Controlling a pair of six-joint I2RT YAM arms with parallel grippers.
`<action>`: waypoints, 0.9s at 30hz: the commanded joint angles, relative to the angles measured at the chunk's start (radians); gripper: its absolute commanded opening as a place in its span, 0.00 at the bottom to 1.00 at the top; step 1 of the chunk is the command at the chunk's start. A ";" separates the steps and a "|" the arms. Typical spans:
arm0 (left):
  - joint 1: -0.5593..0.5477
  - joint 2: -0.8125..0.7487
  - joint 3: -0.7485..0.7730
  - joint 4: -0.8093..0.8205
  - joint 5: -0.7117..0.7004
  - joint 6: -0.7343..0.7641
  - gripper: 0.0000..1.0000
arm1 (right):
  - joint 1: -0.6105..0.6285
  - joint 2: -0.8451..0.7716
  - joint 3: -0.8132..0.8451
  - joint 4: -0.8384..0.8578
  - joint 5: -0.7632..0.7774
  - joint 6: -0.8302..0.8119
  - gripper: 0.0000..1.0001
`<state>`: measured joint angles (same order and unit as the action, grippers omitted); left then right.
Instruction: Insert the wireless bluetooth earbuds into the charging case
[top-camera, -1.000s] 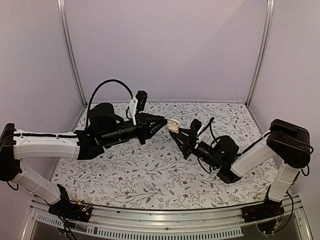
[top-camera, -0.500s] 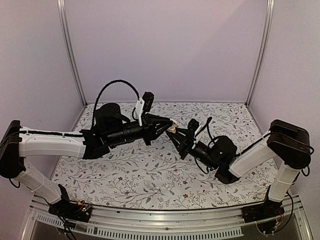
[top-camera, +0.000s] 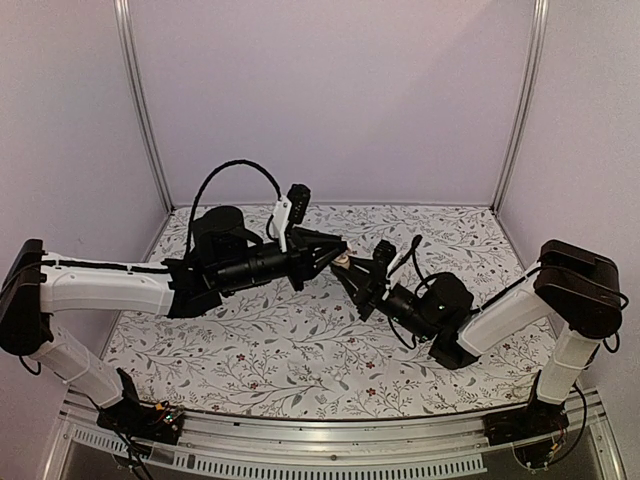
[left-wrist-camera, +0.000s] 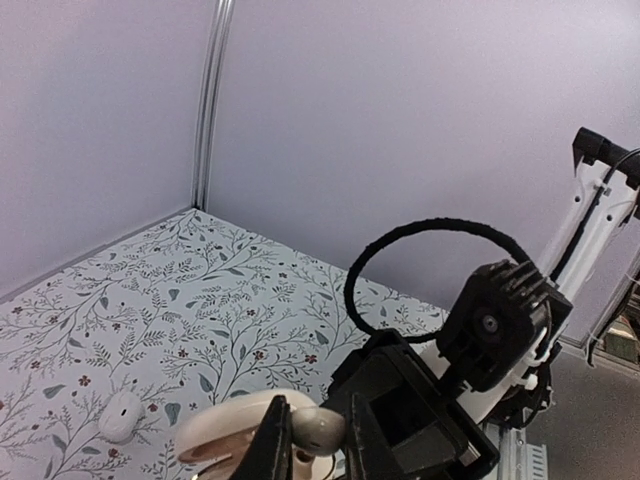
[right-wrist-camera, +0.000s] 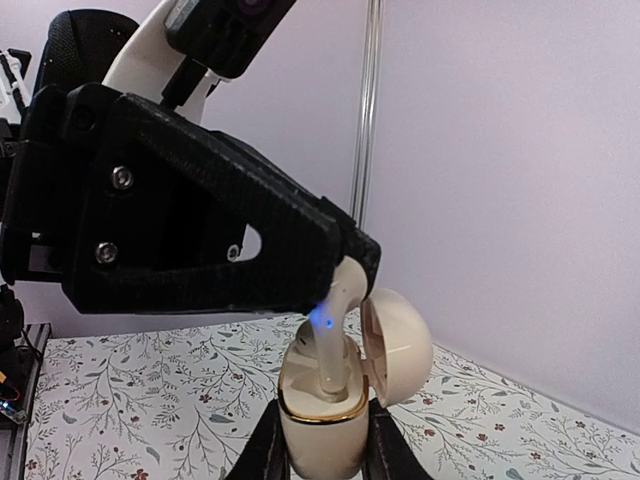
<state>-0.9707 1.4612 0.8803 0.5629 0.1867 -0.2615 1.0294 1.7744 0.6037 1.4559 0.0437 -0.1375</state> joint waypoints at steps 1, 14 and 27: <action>-0.014 0.008 0.023 0.008 -0.015 0.012 0.08 | 0.011 -0.009 0.015 0.019 0.008 -0.007 0.00; -0.014 0.011 0.017 0.003 -0.008 0.010 0.06 | 0.011 -0.028 0.016 0.040 0.018 0.018 0.00; -0.015 0.011 0.013 -0.007 0.001 0.003 0.06 | 0.011 -0.030 0.013 0.049 0.027 0.024 0.00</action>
<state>-0.9707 1.4612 0.8803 0.5571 0.1764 -0.2619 1.0332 1.7733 0.6033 1.4670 0.0517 -0.1196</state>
